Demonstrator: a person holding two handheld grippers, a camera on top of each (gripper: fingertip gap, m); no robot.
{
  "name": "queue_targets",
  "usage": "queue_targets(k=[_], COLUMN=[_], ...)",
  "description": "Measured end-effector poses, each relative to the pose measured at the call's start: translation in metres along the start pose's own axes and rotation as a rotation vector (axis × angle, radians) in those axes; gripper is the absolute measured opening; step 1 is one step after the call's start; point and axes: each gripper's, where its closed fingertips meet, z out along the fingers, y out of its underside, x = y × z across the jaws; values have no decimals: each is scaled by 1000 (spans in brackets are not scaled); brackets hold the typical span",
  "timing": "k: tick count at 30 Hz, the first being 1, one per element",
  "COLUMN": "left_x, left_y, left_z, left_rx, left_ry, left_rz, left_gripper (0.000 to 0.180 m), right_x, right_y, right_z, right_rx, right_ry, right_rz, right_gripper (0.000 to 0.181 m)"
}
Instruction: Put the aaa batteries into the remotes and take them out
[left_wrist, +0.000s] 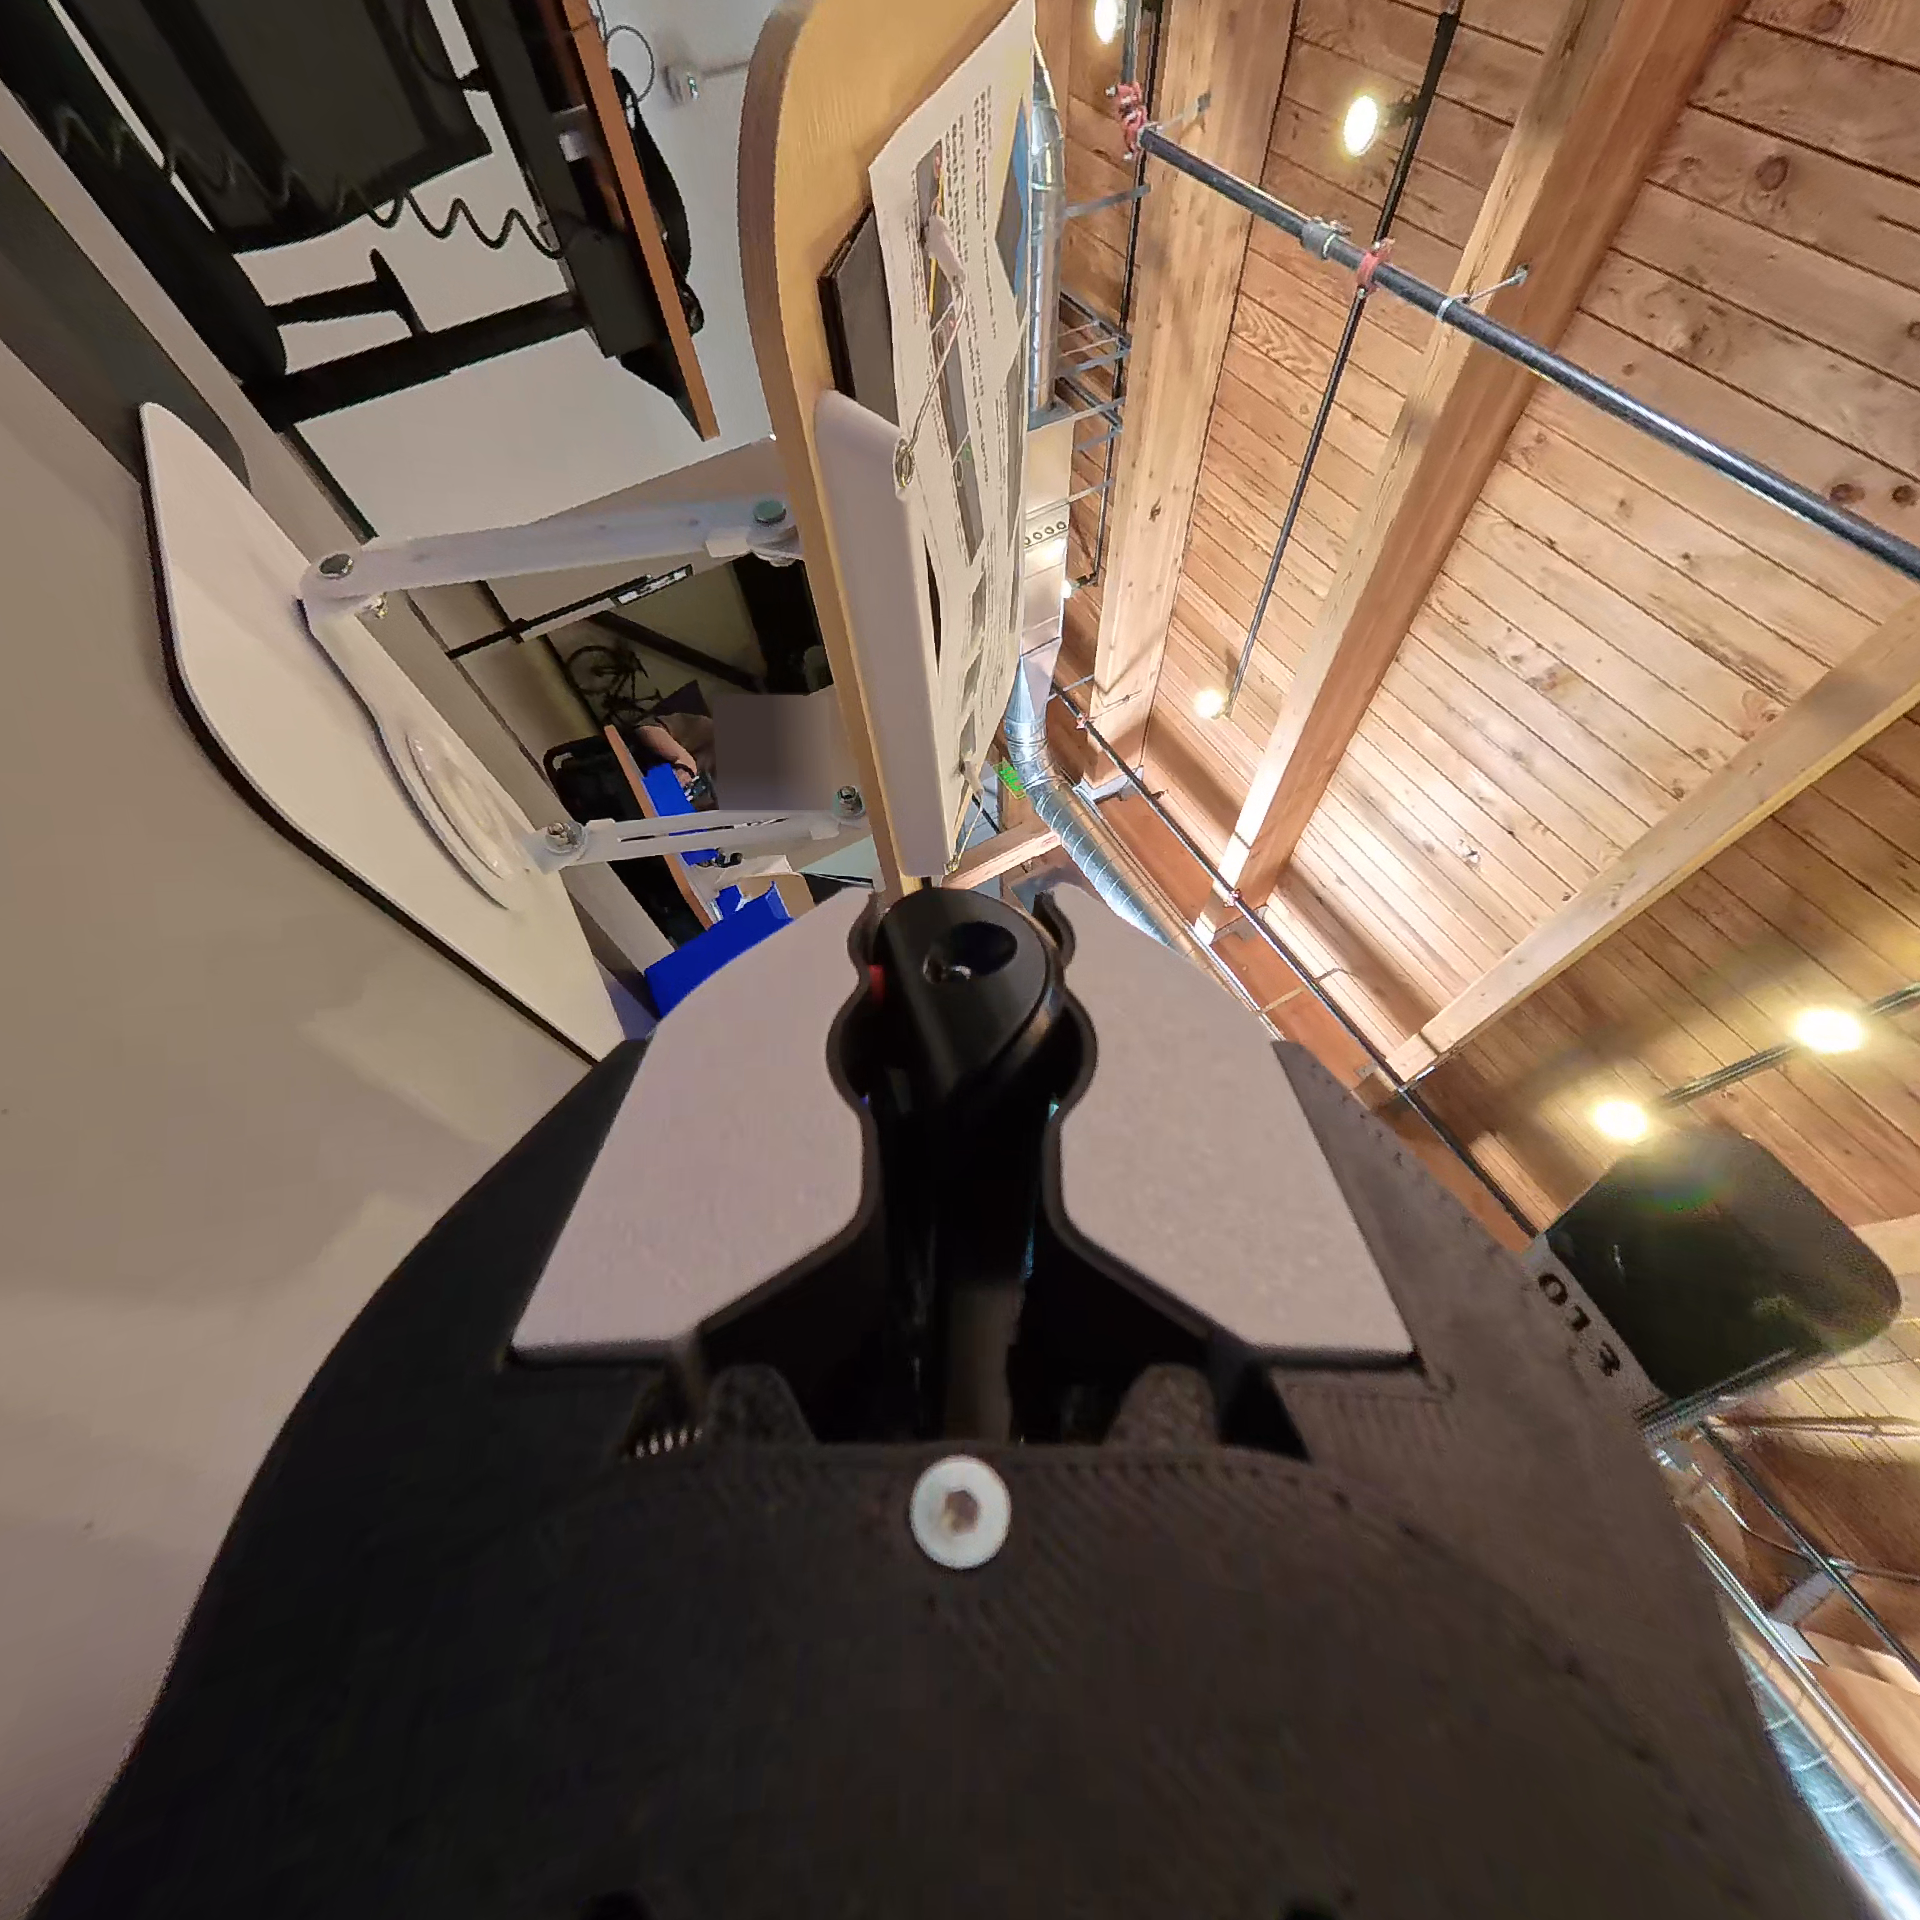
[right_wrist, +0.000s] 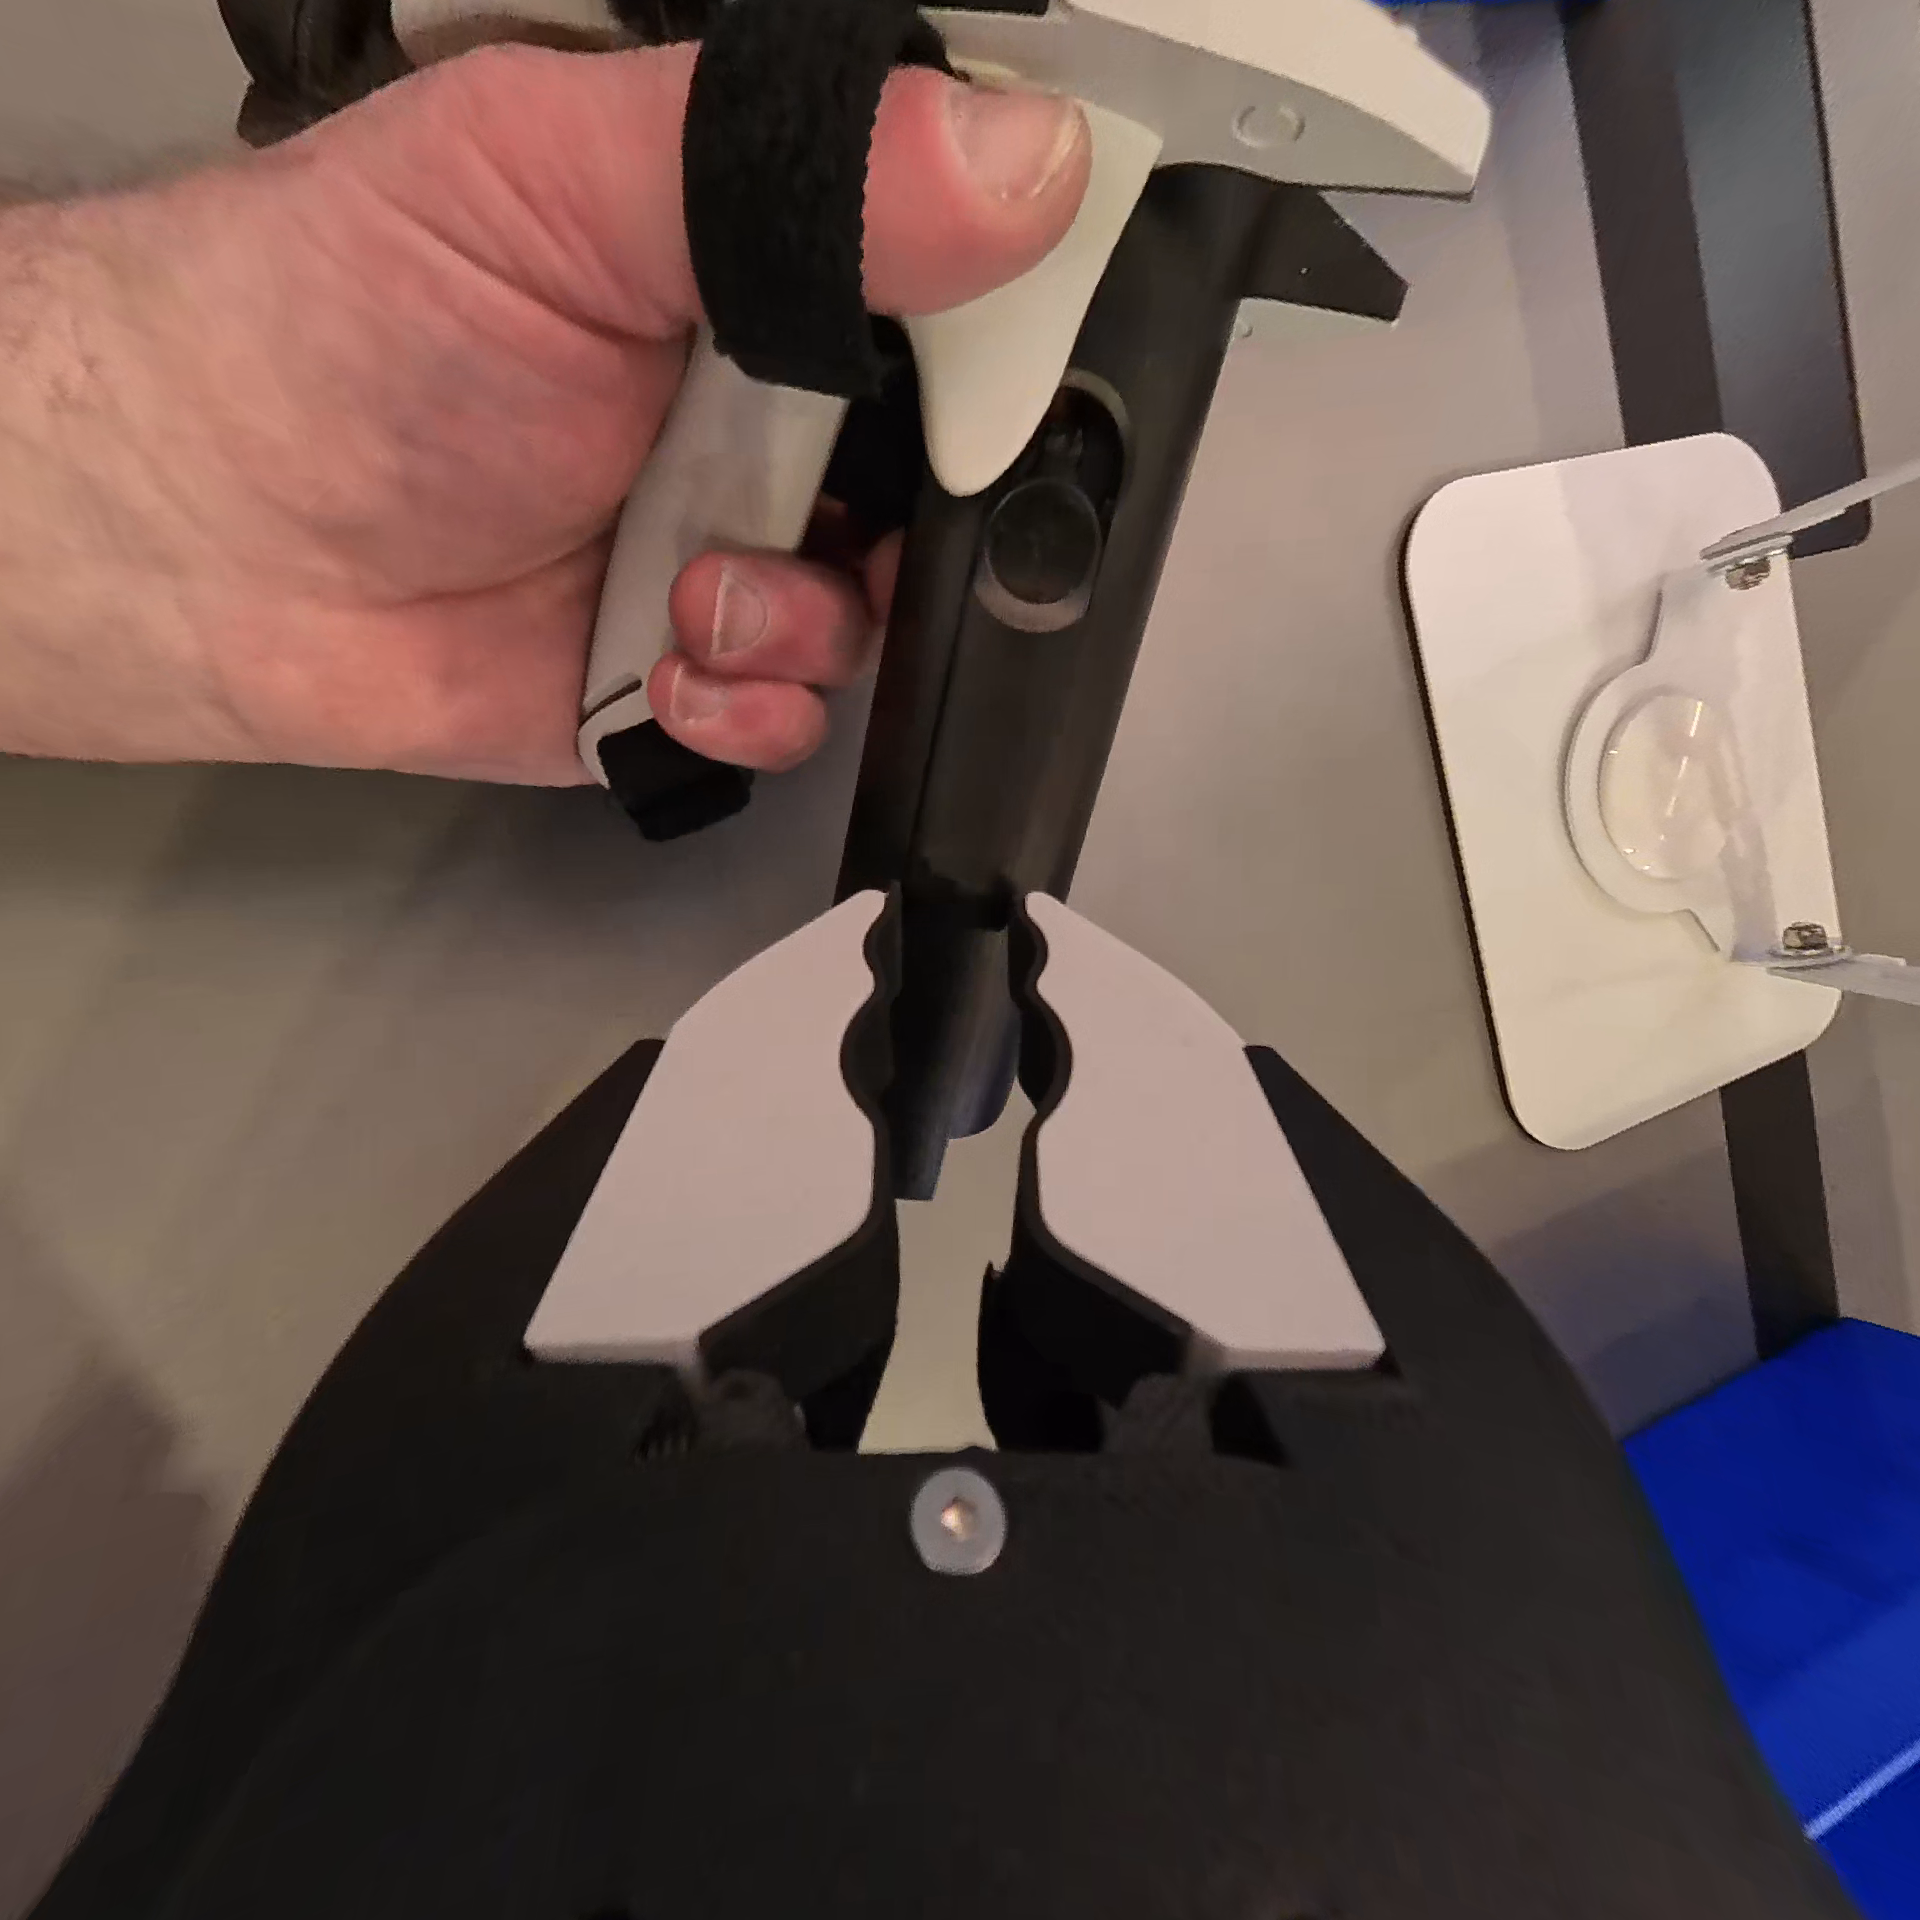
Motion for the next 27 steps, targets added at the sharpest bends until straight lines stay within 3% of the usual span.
queue_targets(k=[5,12,22,27], left_x=[-7,-10,-6,-8], left_y=[-3,-5,4,6], left_z=[-2,-3,0,1], left_rx=[11,24,-24,-31], left_ry=[-12,-8,-2,8], left_rz=[-31,-67,2,-46], left_gripper=[28,28,29,29], right_x=[4,2,4,4], right_y=[-2,-5,-6,-14], right_z=[3,6,11,9], right_rx=[-48,-6,-27,-45], right_ry=[2,-58,-76,-85], right_rz=[-16,-7,-33,-71], right_gripper=[33,20,20,25])
